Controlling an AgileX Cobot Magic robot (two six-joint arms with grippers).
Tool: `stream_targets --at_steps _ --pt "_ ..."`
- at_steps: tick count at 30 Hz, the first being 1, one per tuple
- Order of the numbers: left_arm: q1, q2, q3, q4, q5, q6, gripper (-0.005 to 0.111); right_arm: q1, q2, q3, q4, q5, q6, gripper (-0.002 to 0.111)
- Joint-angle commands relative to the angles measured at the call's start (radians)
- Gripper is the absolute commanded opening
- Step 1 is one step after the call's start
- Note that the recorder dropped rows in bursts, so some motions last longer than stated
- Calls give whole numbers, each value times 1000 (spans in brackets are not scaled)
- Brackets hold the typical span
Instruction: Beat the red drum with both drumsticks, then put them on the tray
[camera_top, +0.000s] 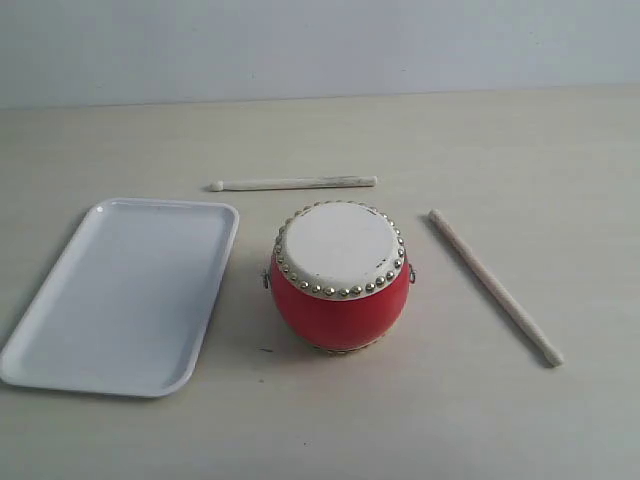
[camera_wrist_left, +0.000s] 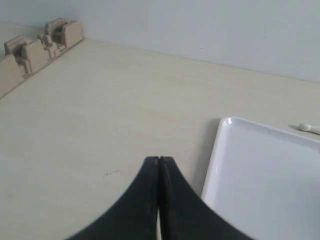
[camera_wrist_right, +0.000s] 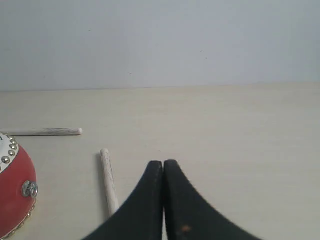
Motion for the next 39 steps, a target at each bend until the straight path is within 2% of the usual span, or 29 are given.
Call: stream_targets --at_steps 1,39 --pt "3 -6 3 -9 0 0 0 -4 -5 5 -5 -2 0 0" --pt "3 -6 3 -9 0 0 0 -4 -5 5 16 -23 0 0"
